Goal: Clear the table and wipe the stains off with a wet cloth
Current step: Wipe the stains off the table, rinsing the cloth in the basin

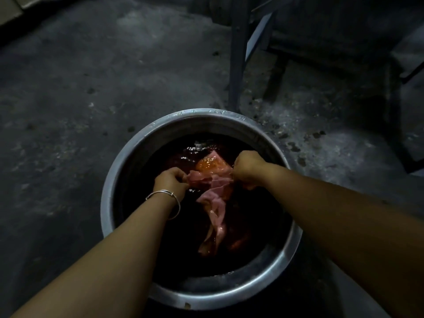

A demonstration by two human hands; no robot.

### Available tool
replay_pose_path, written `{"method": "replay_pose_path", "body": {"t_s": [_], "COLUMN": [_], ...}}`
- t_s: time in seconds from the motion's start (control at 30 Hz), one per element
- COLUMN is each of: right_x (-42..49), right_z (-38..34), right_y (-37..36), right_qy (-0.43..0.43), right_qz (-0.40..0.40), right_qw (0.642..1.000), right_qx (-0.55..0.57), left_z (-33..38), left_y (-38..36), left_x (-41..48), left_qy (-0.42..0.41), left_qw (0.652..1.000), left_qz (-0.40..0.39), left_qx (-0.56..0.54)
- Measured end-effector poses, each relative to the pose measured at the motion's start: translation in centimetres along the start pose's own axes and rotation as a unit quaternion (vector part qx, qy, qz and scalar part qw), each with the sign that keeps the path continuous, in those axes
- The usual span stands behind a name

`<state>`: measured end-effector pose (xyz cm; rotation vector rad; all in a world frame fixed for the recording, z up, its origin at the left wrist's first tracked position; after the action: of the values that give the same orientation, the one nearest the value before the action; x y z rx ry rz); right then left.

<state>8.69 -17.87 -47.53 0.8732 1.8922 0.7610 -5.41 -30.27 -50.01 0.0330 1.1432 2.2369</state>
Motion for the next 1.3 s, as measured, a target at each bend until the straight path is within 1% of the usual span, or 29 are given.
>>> {"method": "replay_pose_path", "body": {"t_s": [0.07, 0.13, 0.2, 0.27, 0.3, 0.33, 0.37, 0.4, 0.43, 0.47, 0.5, 0.57, 0.6, 0.63, 0.7, 0.73, 0.77, 0.8, 0.83, 0.87, 0.9, 0.93, 1.0, 1.07, 1.13, 1.17, 1.2, 1.27, 1.3], "right_x": [-0.6, -0.9, -1.3, -1.5, -1.6, -1.8, -2.0, -2.1, -2.1, -1.9, -1.6, -1.4, -1.4, -1.5, -1.7, -1.9, -1.9, -1.9, -1.8, -1.9, -2.2, -2.4, -2.5, -2.2, -1.8, -1.9, -2.1, -2.4, -2.5], "right_z": [-0.2, 0.1, 0.3, 0.0, -0.4, -0.7, -0.8, -0.5, -0.1, 0.5, 1.0, 1.9, 2.1, 2.1, 2.0, 1.9, 1.9, 1.9, 2.1, 2.2, 2.2, 2.0, 1.9, 1.9, 1.9, 1.8, 1.6, 1.4, 1.4], "right_y": [0.2, 0.1, -0.5, -1.3, -1.9, -2.6, -3.2, -3.5, -3.5, -3.1, -2.6, -1.8, -1.7, -2.0, -2.9, -3.2, -3.2, -3.1, -2.9, -2.8, -3.0, -3.4, -3.7, -3.1, -2.7, -3.0, -3.4, -4.3, -4.3], "right_qy": [0.019, 0.017, 0.018, 0.059, 0.098, 0.134, 0.164, 0.181, 0.187, 0.181, 0.167, 0.135, 0.125, 0.127, 0.149, 0.151, 0.148, 0.143, 0.13, 0.112, 0.104, 0.109, 0.121, 0.107, 0.098, 0.091, 0.086, 0.089, 0.091], "right_qz": [0.039, 0.068, 0.077, 0.09, 0.081, 0.058, 0.03, 0.009, 0.002, 0.011, 0.033, 0.08, 0.083, 0.074, 0.028, 0.006, -0.001, 0.014, 0.043, 0.062, 0.064, 0.048, 0.019, 0.041, 0.074, 0.07, 0.052, 0.007, 0.002], "right_qw": [0.998, 0.994, 0.99, 0.988, 0.988, 0.987, 0.984, 0.982, 0.981, 0.982, 0.984, 0.985, 0.985, 0.985, 0.985, 0.986, 0.986, 0.986, 0.985, 0.985, 0.987, 0.988, 0.989, 0.989, 0.987, 0.989, 0.992, 0.996, 0.996], "right_qx": [-0.034, -0.079, -0.119, -0.11, -0.088, -0.07, -0.059, -0.055, -0.055, -0.055, -0.057, -0.072, -0.079, -0.085, -0.082, -0.077, -0.079, -0.09, -0.104, -0.112, -0.105, -0.094, -0.086, -0.096, -0.106, -0.096, -0.074, -0.007, 0.016], "left_z": [-0.6, -1.4, -1.6, -1.1, -0.5, -0.2, -0.2, -0.3, -0.4, -0.7, -1.2, -2.0, -2.2, -2.3, -2.0, -1.5, -0.8, -0.6, -0.5, -0.6, -0.8, -0.9, -1.1, -1.3, -0.9, -0.5, 0.0, 1.1, 1.4], "left_y": [0.6, 1.1, 1.2, 0.5, 0.1, -0.5, -0.9, -1.2, -1.0, -0.6, 0.0, 1.6, 2.2, 2.5, 2.2, 1.6, 0.9, 0.0, -0.8, -1.3, -1.3, -1.0, -0.1, 1.0, 1.9, 1.8, 1.3, -0.5, -1.3], "left_x": [-0.1, -0.3, -0.5, -0.7, -1.1, -1.3, -1.5, -1.4, -1.4, -1.2, -0.8, 0.0, 0.4, 0.5, 0.3, -0.3, -1.2, -1.9, -2.3, -2.3, -2.2, -1.9, -1.3, -1.2, -1.5, -1.8, -2.2, -3.2, -3.5], "left_qy": [0.003, 0.03, 0.05, 0.087, 0.12, 0.152, 0.162, 0.156, 0.139, 0.121, 0.103, 0.066, 0.044, 0.026, -0.002, -0.011, -0.009, -0.004, -0.001, -0.002, -0.006, -0.01, 0.003, 0.016, -0.03, -0.074, -0.12, -0.206, -0.24], "left_qw": [0.998, 0.996, 0.996, 0.988, 0.973, 0.955, 0.949, 0.954, 0.964, 0.976, 0.987, 0.995, 0.995, 0.994, 0.994, 0.995, 0.997, 0.997, 0.996, 0.997, 0.999, 0.999, 0.999, 0.996, 0.988, 0.984, 0.982, 0.978, 0.97], "left_qz": [0.033, 0.064, 0.065, 0.019, -0.028, -0.076, -0.121, -0.144, -0.139, -0.105, -0.049, 0.06, 0.092, 0.105, 0.098, 0.065, 0.014, -0.037, -0.067, -0.069, -0.054, -0.029, 0.029, 0.09, 0.147, 0.154, 0.14, 0.037, -0.01], "left_qx": [0.045, 0.053, 0.02, -0.122, -0.197, -0.241, -0.243, -0.213, -0.18, -0.148, -0.112, -0.04, -0.015, -0.008, -0.043, -0.07, -0.081, -0.074, -0.053, -0.019, 0.007, 0.022, 0.016, 0.011, 0.043, 0.047, 0.035, 0.019, 0.041]}}
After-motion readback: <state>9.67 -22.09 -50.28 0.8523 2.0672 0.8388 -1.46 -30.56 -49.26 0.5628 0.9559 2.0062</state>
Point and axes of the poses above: each hand's wrist, its own x-axis towards the middle knuckle, its own y-axis out of the back of the hand, z = x × y, the point moved 4 cm from there along x, towards the middle knuckle, and after that the axes turned 12 degrees about z, right-handed, at the moved point
